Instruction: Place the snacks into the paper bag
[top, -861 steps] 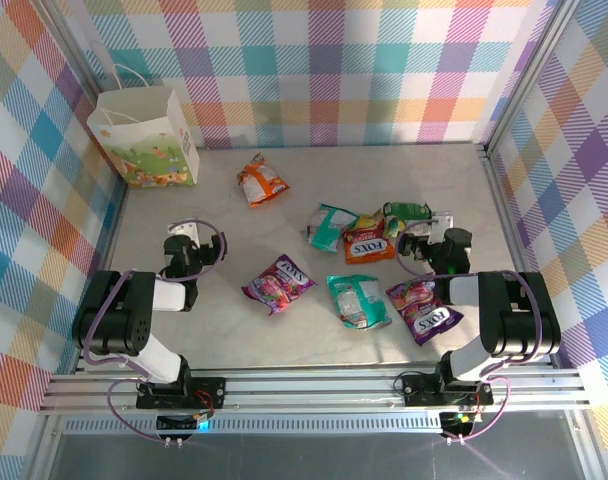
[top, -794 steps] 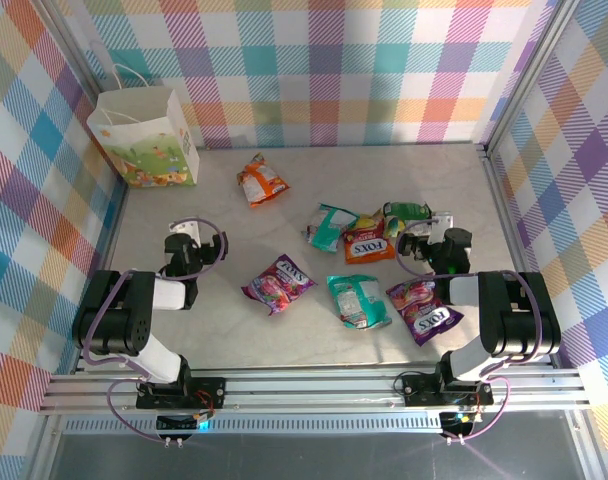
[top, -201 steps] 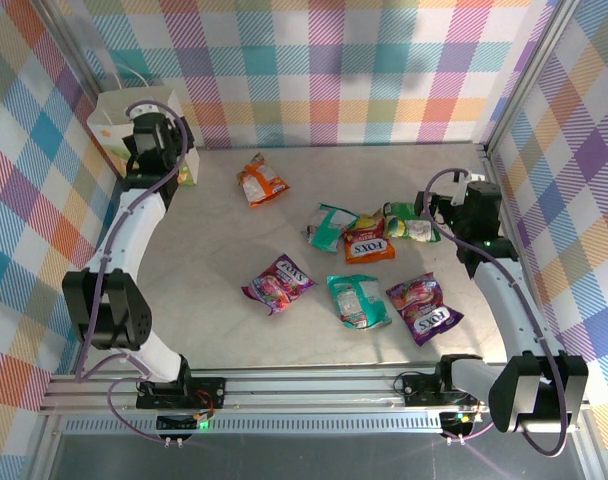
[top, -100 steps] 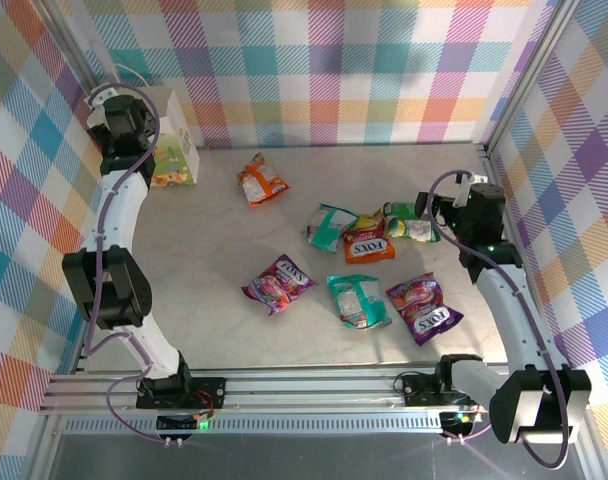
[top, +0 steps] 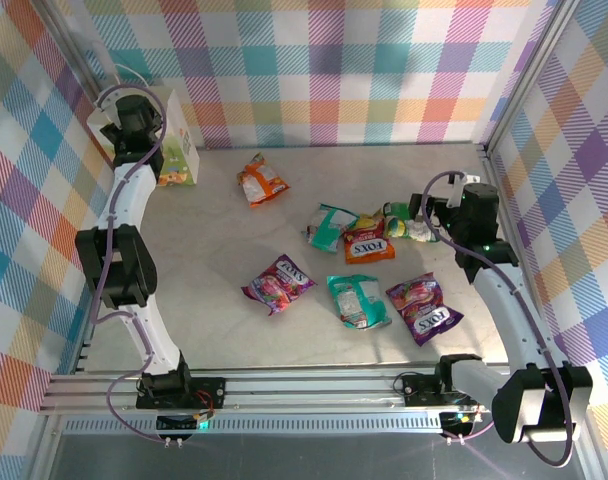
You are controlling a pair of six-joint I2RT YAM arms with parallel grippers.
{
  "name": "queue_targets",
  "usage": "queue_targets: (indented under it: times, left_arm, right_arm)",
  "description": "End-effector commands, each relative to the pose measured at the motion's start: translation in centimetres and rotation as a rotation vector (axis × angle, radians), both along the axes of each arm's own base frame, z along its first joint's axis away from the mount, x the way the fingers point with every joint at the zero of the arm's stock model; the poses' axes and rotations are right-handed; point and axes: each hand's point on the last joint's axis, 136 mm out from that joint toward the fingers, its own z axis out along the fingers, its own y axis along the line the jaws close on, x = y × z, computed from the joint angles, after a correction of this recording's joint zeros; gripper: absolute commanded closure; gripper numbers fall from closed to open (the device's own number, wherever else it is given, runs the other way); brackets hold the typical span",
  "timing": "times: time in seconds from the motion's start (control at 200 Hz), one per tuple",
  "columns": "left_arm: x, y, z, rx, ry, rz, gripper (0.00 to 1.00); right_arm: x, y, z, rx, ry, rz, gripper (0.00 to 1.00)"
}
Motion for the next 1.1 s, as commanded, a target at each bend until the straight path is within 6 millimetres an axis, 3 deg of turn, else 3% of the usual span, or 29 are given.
queue_targets:
  times: [0.0, 0.22, 0.4, 0.53, 0.805, 0.9, 1.09]
  left_arm:
    - [0.3, 0.3, 3.8, -0.005, -0.142, 0.022, 0.21]
    - [1.0, 0.3, 4.8, 0.008, -0.184, 0.020, 0.28]
    - [1.4, 0.5, 4.2, 0.003, -0.156, 0.033, 0.36]
    - [1.8, 0.6, 3.8, 0.004, -0.148, 0.030, 0.50]
    - [3.0, -0.1, 3.6, -0.018, -0.125, -0.018, 0.95]
    - [2.7, -0.2, 3.7, -0.017, -0.109, -0.032, 1.00]
    - [1.8, -1.1, 4.3, -0.020, -0.092, -0.083, 1.00]
  right_arm:
    - [0.6, 0.2, 2.0, -0.031, -0.052, 0.003, 0.00]
    - [1.0, 0.7, 1.6, -0.050, -0.045, 0.013, 0.00]
    - [1.5, 1.0, 1.1, -0.075, -0.023, 0.019, 0.00]
    - [1.7, 1.3, 0.8, -0.095, -0.011, 0.028, 0.00]
    - [1.7, 1.7, 0.9, -0.108, -0.006, 0.034, 0.00]
    - [1.6, 1.7, 1.0, -0.112, -0.007, 0.036, 0.00]
    - [1.5, 2.1, 1.5, -0.107, -0.017, 0.043, 0.00]
